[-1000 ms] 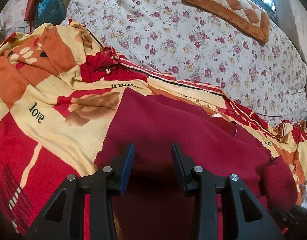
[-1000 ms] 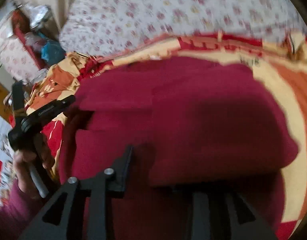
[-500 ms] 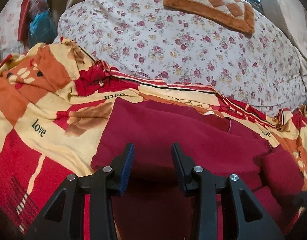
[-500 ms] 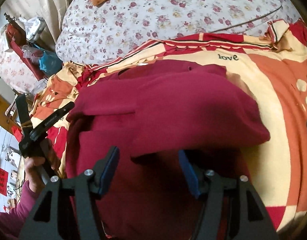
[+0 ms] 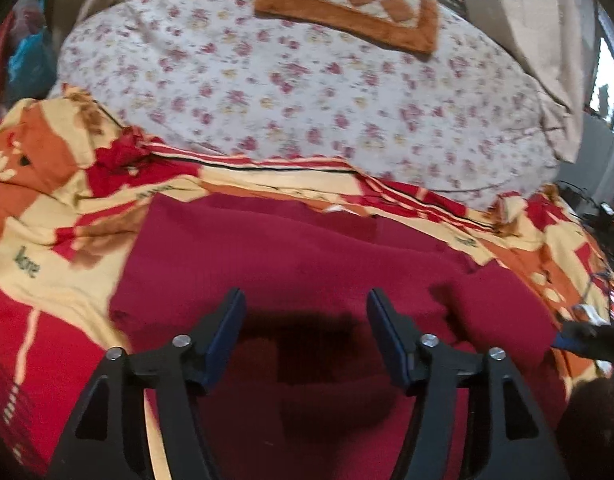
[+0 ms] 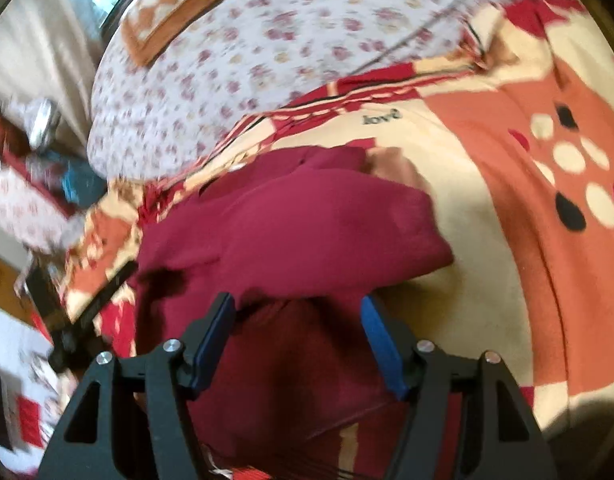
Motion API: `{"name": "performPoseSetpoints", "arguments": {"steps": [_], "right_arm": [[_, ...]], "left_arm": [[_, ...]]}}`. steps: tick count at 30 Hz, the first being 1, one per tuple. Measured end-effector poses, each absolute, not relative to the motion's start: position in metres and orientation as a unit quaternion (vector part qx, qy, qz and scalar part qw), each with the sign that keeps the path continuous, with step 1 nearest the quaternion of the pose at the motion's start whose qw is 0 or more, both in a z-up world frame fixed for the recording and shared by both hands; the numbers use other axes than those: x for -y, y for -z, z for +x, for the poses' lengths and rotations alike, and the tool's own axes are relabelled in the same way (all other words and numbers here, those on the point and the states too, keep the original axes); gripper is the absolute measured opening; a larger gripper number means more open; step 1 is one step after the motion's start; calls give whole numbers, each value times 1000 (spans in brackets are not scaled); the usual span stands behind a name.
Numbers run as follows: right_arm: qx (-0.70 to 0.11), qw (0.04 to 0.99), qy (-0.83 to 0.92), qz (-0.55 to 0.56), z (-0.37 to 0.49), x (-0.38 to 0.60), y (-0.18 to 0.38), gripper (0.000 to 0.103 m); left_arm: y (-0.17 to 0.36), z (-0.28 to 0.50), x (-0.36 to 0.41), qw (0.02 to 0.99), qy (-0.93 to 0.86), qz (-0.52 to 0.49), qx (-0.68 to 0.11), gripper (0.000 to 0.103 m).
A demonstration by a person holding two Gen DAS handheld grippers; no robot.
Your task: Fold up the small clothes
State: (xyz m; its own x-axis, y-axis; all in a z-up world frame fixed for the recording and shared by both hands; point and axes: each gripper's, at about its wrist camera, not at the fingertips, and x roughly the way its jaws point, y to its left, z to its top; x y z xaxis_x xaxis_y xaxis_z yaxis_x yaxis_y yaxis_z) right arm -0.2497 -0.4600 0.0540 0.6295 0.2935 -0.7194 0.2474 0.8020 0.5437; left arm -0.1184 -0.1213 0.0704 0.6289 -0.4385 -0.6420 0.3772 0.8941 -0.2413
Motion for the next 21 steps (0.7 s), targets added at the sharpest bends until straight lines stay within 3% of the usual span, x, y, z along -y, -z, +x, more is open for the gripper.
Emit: {"name": "performPoseSetpoints", "arguments": {"steps": [9, 11, 14, 17, 21], "right_arm": [[-390, 811, 23, 435, -232, 505, -13, 69], [-371, 821, 28, 433, -232, 509, -16, 48], [-347, 857, 38, 380, -232, 502, -37, 25], [-311, 889, 18, 335, -236, 488, -67, 18], [-295, 911, -58, 283, -230, 448, -101, 18]], "left_arm": [[-56, -117, 129, 884, 240, -52, -397, 44], [-56, -115, 127, 883, 241, -60, -398, 44], [-55, -115, 122, 884, 240, -67, -396, 44], [-58, -114, 117, 879, 251, -88, -395, 44], [-64, -112, 108, 877, 260, -118, -387, 44]]}}
